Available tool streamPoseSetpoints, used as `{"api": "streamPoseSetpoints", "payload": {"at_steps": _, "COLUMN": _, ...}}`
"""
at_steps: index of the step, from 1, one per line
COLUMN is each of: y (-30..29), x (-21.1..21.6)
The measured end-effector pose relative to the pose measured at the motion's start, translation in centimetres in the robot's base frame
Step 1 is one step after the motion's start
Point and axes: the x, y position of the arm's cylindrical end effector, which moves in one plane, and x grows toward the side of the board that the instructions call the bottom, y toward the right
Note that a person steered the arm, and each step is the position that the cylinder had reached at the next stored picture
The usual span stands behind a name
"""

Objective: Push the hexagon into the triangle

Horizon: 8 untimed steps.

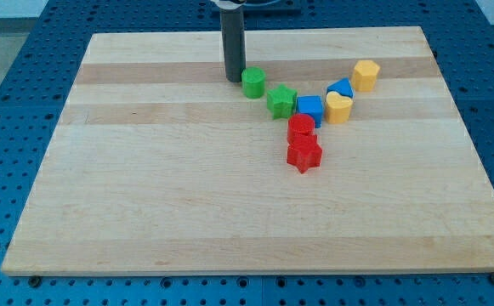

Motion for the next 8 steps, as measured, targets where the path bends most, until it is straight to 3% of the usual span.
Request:
{"api": "streamPoseSetpoints", "payload": {"at_steps": 2, "y": -0.3, "x": 0.0}}
{"api": "streamPoseSetpoints", "payload": {"at_steps": 3, "y": -4.4, "x": 1.3}}
{"api": "streamPoseSetpoints", "payload": {"at_steps": 4, "y": -5.9, "x": 5.5}}
{"api": "streamPoseSetpoints", "payload": {"at_steps": 5, "y": -5.2, "x": 8.9}}
{"api": "streamPoseSetpoints", "payload": {"at_steps": 6, "y": -0.8, "x": 9.6}}
{"api": "streamPoseSetpoints", "payload": {"at_steps": 8, "y": 0.8, "x": 9.2}}
